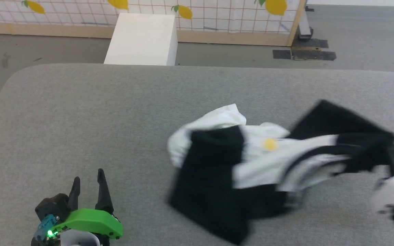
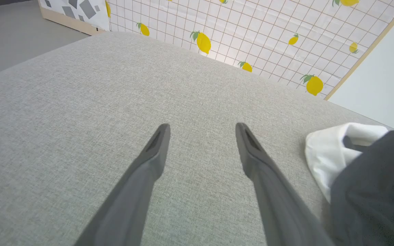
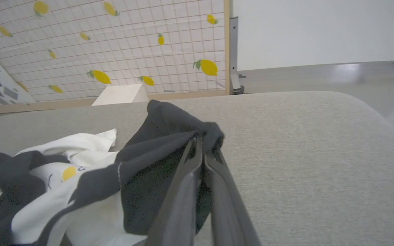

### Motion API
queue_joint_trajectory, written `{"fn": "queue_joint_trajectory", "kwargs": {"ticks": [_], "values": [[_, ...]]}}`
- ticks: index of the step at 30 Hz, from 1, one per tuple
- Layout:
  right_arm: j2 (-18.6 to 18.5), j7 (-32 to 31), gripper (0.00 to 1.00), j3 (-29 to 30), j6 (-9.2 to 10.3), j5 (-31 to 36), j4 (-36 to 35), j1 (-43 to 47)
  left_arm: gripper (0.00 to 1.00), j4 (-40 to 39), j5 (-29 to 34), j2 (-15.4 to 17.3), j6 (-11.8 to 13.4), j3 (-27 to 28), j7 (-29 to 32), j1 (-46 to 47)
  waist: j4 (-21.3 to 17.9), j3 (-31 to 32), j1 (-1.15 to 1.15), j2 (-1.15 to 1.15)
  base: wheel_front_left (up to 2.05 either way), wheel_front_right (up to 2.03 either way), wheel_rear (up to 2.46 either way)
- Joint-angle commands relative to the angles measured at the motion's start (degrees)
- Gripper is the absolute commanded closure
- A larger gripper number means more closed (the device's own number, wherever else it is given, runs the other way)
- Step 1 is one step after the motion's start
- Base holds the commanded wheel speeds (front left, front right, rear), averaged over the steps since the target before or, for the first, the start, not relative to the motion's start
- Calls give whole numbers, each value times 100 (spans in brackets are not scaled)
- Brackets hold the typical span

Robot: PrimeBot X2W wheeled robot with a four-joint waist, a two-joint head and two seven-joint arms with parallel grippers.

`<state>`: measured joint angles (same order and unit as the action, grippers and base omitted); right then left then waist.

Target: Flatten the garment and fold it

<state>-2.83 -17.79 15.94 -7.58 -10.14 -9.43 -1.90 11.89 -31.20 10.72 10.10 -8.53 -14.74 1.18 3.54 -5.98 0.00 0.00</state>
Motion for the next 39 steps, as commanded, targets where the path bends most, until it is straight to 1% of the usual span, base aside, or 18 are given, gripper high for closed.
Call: {"fn": "queue_joint_trajectory", "kwargs": {"ticks": [1, 2, 5, 6, 7, 8, 12, 14, 17, 21, 24, 27, 29, 33, 36, 37, 38, 39], "values": [[-5, 132, 100, 337, 9, 105, 28, -80, 0, 35, 33, -32, -45, -17, -26, 66, -65, 9, 0, 0, 0, 0, 0], [-5, 148, 100, 589, 9, 74, 163, -63, 0, 59, 43, -38, -58, -21, -26, 75, -93, 10, 0, 0, 0, 0, 0], [-5, -6, 100, 1055, 9, 0, 732, 61, 0, 90, 69, -65, -72, -48, -26, 93, -155, 10, 0, 0, 0, 0, 0], [-5, -115, 56, 1173, 9, -14, 1006, 119, 0, 123, 70, -56, -96, -53, -26, 107, -177, 6, 0, 0, 0, 0, 0], [-5, -232, 31, 1227, 9, -39, 1223, 168, 0, 152, 67, -51, -123, -56, -26, 125, -189, 6, 0, 0, 0, 0, 0], [-5, -327, 0, 1282, 9, -91, 1400, 207, 0, 186, 71, -48, -154, -74, -26, 143, -205, 12, 0, 0, 0, 0, 0], [-5, -99, 0, 1439, 9, -106, 1600, 209, 0, 233, 82, -80, -228, -190, 4, 191, -266, 28, 0, 0, 0, 0, 0], [-5, 266, 0, 1424, 9, -13, 1488, 158, 0, 198, 63, -145, -290, -299, 75, 221, -296, 31, 0, 0, 0, 0, 0], [-5, 851, 0, 1168, 9, 155, 1208, 114, 0, 133, 27, -249, -440, -543, 290, 291, -331, 51, 0, 0, 0, 0, 0], [-5, 1303, 0, 731, 9, 125, 899, 142, 0, 93, -75, -429, -795, -1158, 988, 397, -379, 108, 0, 0, 0, 0, 0], [-5, 1426, 0, 436, 9, 71, 765, 182, 0, 173, -69, -520, -891, -1649, 1700, 486, -429, 155, 0, 0, 0, 0, 0], [-5, 1507, 0, 89, 9, 84, 644, 234, 0, 314, 13, -566, -753, -1974, 2345, 563, -499, 186, 0, 0, 0, 0, 0], [-5, 1603, 0, -189, 9, 92, 556, 277, 0, 430, 114, -566, -535, -2137, 2827, 612, -574, 190, 0, 0, 0, 0, 0], [-5, 1723, 0, -620, 9, 35, 507, 358, 0, 510, 187, -546, -224, -2236, 3413, 662, -718, 166, 0, 0, 0, 0, 0], [-5, 1737, 0, -823, 9, -29, 548, 386, 1, 530, 176, -485, -137, -2271, 3720, 658, -822, 133, 0, 0, 0, 0, 0], [-5, 1744, 0, -859, 9, -64, 567, 375, 54, 518, 128, -478, -162, -2278, 3802, 646, -848, 121, 0, 0, 0, 0, 0], [-5, 1758, 0, -906, 9, -85, 588, 374, 97, 495, 84, -459, -214, -2297, 3882, 639, -874, 107, 0, 0, 0, 0, 0], [-5, 1763, 0, -959, 9, -99, 604, 376, 100, 461, 63, -424, -257, -2311, 3928, 639, -902, 92, 0, 0, 0, 0, 0]]}}
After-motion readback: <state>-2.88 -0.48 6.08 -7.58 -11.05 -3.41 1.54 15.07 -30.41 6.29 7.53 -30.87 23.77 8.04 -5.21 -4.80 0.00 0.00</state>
